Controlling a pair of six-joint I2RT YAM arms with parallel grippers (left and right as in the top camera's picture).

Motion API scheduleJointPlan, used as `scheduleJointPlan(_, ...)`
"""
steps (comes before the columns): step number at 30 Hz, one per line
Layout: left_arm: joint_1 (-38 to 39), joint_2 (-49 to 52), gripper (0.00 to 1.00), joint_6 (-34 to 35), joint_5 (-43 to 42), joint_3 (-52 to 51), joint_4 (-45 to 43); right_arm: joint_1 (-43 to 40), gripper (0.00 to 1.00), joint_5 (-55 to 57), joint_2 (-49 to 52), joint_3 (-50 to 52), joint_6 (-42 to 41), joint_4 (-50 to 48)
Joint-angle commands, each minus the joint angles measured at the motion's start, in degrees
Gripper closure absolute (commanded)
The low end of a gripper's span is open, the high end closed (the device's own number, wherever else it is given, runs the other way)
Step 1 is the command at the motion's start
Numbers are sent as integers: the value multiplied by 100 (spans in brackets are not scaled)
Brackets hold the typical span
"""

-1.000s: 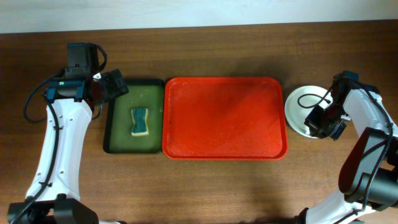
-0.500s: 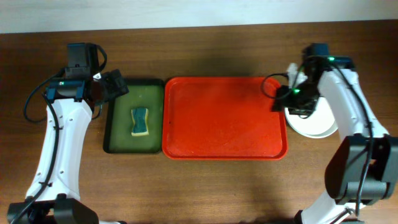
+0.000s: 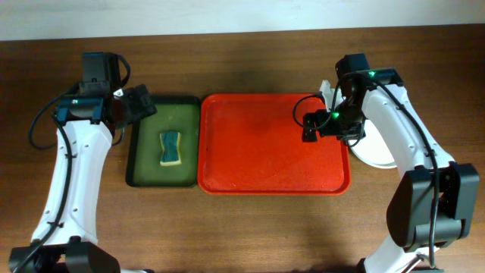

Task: Clean dirty plates on tray and stack at the side
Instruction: 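Open the right gripper and withdraw it from the stack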

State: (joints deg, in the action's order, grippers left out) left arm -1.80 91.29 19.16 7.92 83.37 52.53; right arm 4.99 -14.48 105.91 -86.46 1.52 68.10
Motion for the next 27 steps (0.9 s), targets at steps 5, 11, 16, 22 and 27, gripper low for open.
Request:
scheduleJointPlan(5,-13,4,1,57,-15,11,-15,28,1,-11,-175,-57,20,-2)
scheduleJointPlan(11,-13,4,1,57,-15,9,-15,358,2,-9,-2175,-57,20,0)
scheduleJointPlan(16,-13,4,1,57,-15,11,-15,396,2,-11,-4124,-57,17,2)
scheduleJointPlan(22,-13,4,1,57,-15,11,-15,396,1,874,-5949,-57,20,28)
scheduleJointPlan(27,-13,4,0,57,-15,11,-13,396,2,903,-7128,214,11,149)
